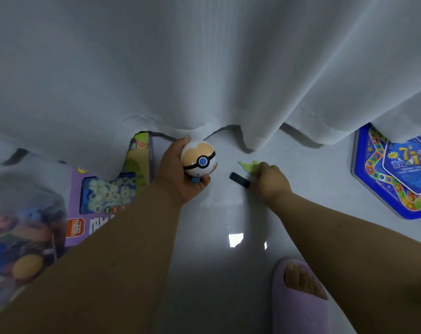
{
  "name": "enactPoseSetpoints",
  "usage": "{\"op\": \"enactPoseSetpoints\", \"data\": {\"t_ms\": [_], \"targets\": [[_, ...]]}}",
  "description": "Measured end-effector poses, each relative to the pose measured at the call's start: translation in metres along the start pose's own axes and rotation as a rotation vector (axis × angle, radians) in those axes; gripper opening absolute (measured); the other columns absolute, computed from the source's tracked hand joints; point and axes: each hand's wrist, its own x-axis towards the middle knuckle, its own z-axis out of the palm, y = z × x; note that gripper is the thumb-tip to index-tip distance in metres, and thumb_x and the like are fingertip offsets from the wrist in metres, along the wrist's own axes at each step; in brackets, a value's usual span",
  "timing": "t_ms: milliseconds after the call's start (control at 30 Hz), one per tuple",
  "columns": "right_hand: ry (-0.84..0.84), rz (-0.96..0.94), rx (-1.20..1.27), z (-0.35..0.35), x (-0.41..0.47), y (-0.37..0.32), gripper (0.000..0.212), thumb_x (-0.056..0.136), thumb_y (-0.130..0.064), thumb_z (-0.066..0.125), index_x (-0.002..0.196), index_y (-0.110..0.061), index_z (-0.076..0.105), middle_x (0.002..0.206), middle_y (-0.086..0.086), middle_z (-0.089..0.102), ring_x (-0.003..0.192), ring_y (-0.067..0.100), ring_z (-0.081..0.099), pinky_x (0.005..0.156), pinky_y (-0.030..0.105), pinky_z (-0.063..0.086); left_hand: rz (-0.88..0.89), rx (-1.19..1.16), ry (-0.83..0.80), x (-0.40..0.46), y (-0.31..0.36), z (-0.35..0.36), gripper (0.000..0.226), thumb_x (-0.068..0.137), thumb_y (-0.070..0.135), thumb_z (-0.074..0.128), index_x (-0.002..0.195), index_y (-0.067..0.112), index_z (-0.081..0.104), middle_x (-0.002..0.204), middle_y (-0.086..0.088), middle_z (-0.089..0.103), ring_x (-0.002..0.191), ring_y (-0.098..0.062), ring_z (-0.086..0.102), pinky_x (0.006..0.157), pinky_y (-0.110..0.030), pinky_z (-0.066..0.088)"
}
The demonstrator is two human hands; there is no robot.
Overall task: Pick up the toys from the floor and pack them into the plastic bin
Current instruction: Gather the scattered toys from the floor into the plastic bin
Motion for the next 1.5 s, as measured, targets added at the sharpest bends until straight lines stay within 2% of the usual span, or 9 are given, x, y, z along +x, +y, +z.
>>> {"op": "enactPoseSetpoints", "data": {"t_ms": [100, 300, 733, 867, 1067, 1233, 1300, 1400, 1500], "targets": [[0.061, 0.050, 0.172, -0.004, 0.005, -0.001, 0.031, 0.084, -0.016, 0.059, 0.110, -0.003, 0.046, 0.113, 0.020, 0.051, 0.091, 0.034, 0.052, 0.069, 0.031, 0.035, -0.018, -0.016, 0.029, -0.001, -0.006, -0.013, 0.040, 0.080, 0.051, 0.057, 0.102, 0.017, 0.059, 0.081, -0.004, 0.064, 0.073, -0.025, 0.062, 0.047, -0.018, 0.042], [-0.068, 0.052, 0.139, 0.000, 0.010, -0.011, 0.092, 0.063, -0.042, 0.084, 0.133, -0.016, 0.031, 0.125, 0.015, 0.039, 0.110, 0.034, 0.051, 0.086, 0.036, 0.043, -0.104, 0.036, 0.090, 0.004, -0.031, -0.024, 0.037, 0.080, 0.051, 0.060, 0.093, 0.016, 0.059, 0.077, -0.006, 0.063, 0.071, -0.024, 0.059, 0.049, -0.020, 0.042], [-0.173, -0.194, -0.420, -0.002, 0.023, -0.026, 0.043, 0.093, -0.032, 0.046, 0.129, -0.014, 0.029, 0.109, 0.018, 0.051, 0.084, 0.030, 0.051, 0.069, 0.035, 0.044, -0.144, -0.003, 0.148, 0.013, -0.048, -0.042, 0.035, 0.078, 0.048, 0.064, 0.094, 0.018, 0.056, 0.080, -0.006, 0.060, 0.080, -0.025, 0.056, 0.054, -0.023, 0.042], [-0.176, -0.223, -0.500, 0.008, 0.020, -0.028, 0.034, 0.094, -0.027, 0.041, 0.125, -0.017, 0.035, 0.112, 0.018, 0.050, 0.098, 0.035, 0.053, 0.070, 0.035, 0.040, -0.150, -0.012, 0.146, 0.011, -0.052, -0.043, 0.033, 0.078, 0.048, 0.064, 0.092, 0.018, 0.057, 0.078, -0.006, 0.060, 0.089, -0.027, 0.053, 0.056, -0.025, 0.040], [-0.111, -0.202, -0.411, 0.003, 0.015, -0.024, 0.030, 0.091, -0.018, 0.043, 0.120, -0.010, 0.038, 0.088, 0.011, 0.049, 0.078, 0.027, 0.049, 0.064, 0.034, 0.041, -0.145, 0.001, 0.139, 0.003, -0.049, -0.042, 0.032, 0.080, 0.048, 0.063, 0.084, 0.016, 0.058, 0.071, -0.006, 0.062, 0.075, -0.024, 0.056, 0.056, -0.025, 0.038], [-0.118, -0.060, -0.379, -0.009, 0.002, -0.014, 0.032, 0.095, -0.013, 0.041, 0.123, -0.004, 0.052, 0.120, 0.017, 0.058, 0.108, 0.032, 0.056, 0.088, 0.035, 0.045, -0.127, 0.023, 0.126, -0.014, -0.042, -0.045, 0.037, 0.079, 0.050, 0.062, 0.094, 0.016, 0.057, 0.079, -0.006, 0.061, 0.077, -0.023, 0.056, 0.052, -0.023, 0.041], [-0.180, 0.010, -0.328, -0.017, -0.011, -0.011, 0.028, 0.092, -0.006, 0.047, 0.118, -0.001, 0.055, 0.116, 0.017, 0.060, 0.104, 0.032, 0.061, 0.088, 0.033, 0.051, -0.106, 0.049, 0.115, -0.026, -0.036, -0.046, 0.039, 0.080, 0.051, 0.061, 0.097, 0.016, 0.057, 0.080, -0.006, 0.061, 0.075, -0.023, 0.056, 0.049, -0.021, 0.042], [-0.264, 0.095, -0.015, -0.026, -0.031, -0.029, 0.011, 0.086, -0.004, 0.048, 0.078, -0.002, 0.055, 0.076, 0.014, 0.063, 0.065, 0.027, 0.064, 0.052, 0.016, 0.052, -0.066, 0.099, 0.108, -0.052, -0.022, -0.047, 0.036, 0.082, 0.050, 0.059, 0.092, 0.016, 0.057, 0.076, -0.006, 0.060, 0.071, -0.022, 0.056, 0.047, -0.020, 0.041], [-0.252, -0.001, 0.394, -0.026, -0.054, -0.076, 0.015, 0.080, -0.011, 0.052, 0.070, -0.001, 0.052, 0.080, 0.024, 0.060, 0.079, 0.039, 0.062, 0.074, 0.038, 0.055, -0.005, 0.170, 0.112, -0.084, 0.002, -0.050, 0.036, 0.081, 0.051, 0.059, 0.096, 0.019, 0.057, 0.077, -0.006, 0.059, 0.074, -0.025, 0.057, 0.044, -0.019, 0.042]]}}
